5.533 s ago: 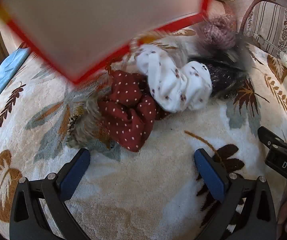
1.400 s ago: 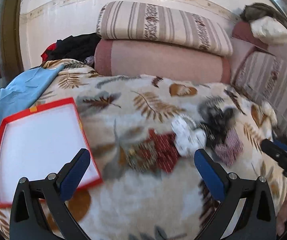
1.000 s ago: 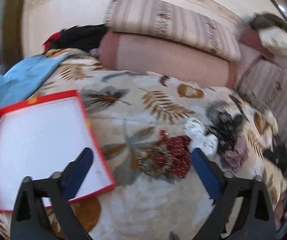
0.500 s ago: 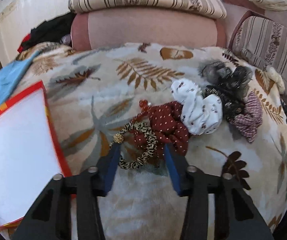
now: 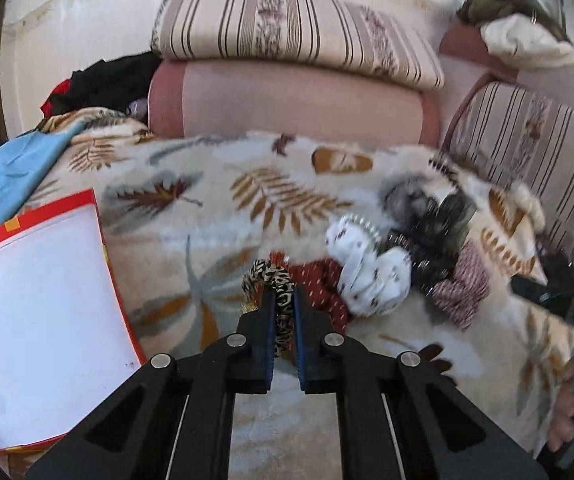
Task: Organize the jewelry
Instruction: 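Grasp the pink plaid scrunchie with the right tool while the left holds the leopard scrunchie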
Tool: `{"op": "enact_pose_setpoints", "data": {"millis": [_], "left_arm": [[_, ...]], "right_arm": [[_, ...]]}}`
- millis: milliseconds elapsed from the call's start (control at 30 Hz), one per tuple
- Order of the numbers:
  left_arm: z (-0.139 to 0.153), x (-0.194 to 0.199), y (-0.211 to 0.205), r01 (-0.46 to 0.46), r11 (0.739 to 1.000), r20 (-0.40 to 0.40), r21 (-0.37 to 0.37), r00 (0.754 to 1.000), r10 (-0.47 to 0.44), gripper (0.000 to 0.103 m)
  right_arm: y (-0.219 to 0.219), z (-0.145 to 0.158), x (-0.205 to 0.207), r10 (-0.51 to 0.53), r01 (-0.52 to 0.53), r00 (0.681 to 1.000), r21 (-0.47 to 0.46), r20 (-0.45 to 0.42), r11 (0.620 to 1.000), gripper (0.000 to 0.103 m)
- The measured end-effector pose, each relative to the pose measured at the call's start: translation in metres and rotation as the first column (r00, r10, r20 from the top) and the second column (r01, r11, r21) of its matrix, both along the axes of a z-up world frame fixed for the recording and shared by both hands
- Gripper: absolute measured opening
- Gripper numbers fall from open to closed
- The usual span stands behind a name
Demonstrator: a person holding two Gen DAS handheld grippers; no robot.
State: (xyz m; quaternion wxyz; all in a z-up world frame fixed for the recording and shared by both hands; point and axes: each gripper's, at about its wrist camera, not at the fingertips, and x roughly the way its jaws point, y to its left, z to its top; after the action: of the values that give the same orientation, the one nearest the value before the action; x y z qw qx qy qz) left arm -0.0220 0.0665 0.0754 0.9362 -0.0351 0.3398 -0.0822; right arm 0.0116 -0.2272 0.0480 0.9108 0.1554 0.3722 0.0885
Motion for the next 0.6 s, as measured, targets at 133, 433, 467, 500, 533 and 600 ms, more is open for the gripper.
{"op": "enact_pose_setpoints", "data": {"millis": [133,433,467,500,533,600], "left_arm": [[0.006,-0.001,0.001,0.002,1.000,0.011,-0.020,1.000,-0.002,0.008],[0.002,0.000,-0.002,0.014,0.999,-0.009,-0.029,1.000,-0.015,0.008],[0.001,0.000,-0.002,0.012,1.000,-0.011,-0.028,1.000,-0.013,0.008],[0.001,0.000,-0.002,0.013,1.000,-0.012,-0.027,1.000,-0.013,0.008],[0.001,0.000,-0.002,0.012,1.000,-0.014,-0.026,1.000,-0.013,0.008],[0.001,0.000,-0.001,0.010,1.000,-0.011,-0.024,1.000,-0.010,0.008]], "right_arm": [[0.010,-0.005,0.010,0.029,-0.029,1.000,0.006,0.001,1.000,0.091],[0.023,-0.035,0.038,0.046,-0.046,0.993,0.009,-0.109,0.999,0.065],[0.023,-0.038,0.039,0.055,-0.053,0.991,0.014,-0.121,0.998,0.039],[0.023,-0.040,0.039,0.062,-0.060,0.990,0.019,-0.129,0.998,0.029],[0.023,-0.041,0.039,0.068,-0.065,0.989,0.022,-0.133,0.998,0.019],[0.022,-0.038,0.036,0.072,-0.069,0.990,0.036,-0.117,0.997,0.013]]}}
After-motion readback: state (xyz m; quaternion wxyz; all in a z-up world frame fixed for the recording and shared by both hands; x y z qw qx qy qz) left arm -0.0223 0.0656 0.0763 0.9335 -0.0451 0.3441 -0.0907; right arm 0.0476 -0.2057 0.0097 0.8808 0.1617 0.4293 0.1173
